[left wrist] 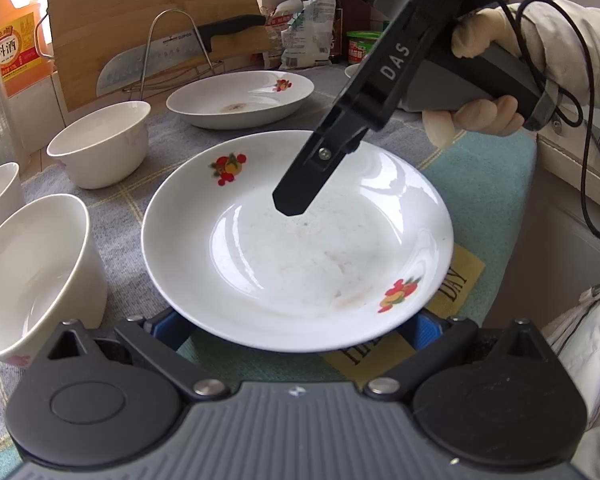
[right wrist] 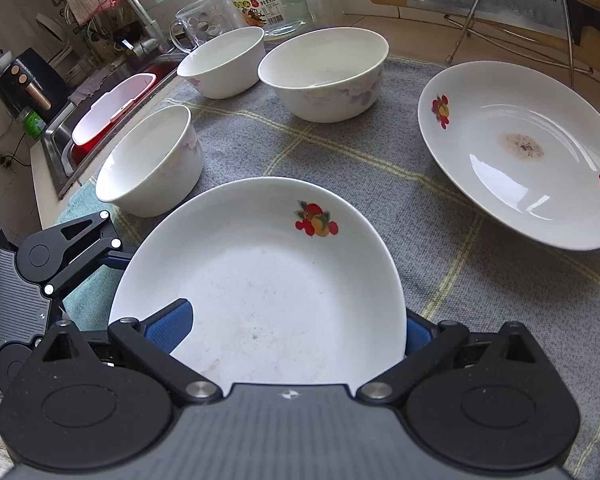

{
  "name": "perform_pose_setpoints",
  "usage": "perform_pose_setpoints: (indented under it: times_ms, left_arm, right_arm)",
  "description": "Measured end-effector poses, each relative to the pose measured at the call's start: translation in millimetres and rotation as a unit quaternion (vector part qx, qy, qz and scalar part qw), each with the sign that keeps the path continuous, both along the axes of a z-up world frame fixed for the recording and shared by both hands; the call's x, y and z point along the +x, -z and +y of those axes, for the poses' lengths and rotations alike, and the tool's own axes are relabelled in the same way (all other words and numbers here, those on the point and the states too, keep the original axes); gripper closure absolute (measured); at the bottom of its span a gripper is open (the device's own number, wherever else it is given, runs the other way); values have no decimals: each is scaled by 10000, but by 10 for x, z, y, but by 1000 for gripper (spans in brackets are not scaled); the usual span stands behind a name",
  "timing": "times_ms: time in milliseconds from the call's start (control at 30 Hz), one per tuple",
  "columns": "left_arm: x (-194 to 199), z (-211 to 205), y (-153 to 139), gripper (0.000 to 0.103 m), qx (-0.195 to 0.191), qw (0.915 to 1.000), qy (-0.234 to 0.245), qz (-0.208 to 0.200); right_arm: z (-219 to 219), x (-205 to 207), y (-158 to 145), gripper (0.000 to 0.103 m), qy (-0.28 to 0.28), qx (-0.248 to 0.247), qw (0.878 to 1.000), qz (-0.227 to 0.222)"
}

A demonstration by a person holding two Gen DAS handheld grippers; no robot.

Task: Organize plates and bowls
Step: 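Lift the plate with the right tool and carry it toward the other plates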

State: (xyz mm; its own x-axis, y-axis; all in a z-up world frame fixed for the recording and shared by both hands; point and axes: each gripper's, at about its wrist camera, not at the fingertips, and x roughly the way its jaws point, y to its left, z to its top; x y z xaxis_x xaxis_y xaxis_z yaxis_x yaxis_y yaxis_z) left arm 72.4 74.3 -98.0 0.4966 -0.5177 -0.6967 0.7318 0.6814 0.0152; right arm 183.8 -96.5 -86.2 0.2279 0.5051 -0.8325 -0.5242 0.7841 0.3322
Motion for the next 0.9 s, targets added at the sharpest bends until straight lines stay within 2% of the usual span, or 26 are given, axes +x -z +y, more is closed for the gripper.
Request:
perform_pose_setpoints:
  times_ms: [900]
  left_arm:
    - [26, -110, -97, 2, 227, 9996, 74, 147]
  right_arm:
    - [-9, 8, 5, 0, -80, -56, 9997, 234]
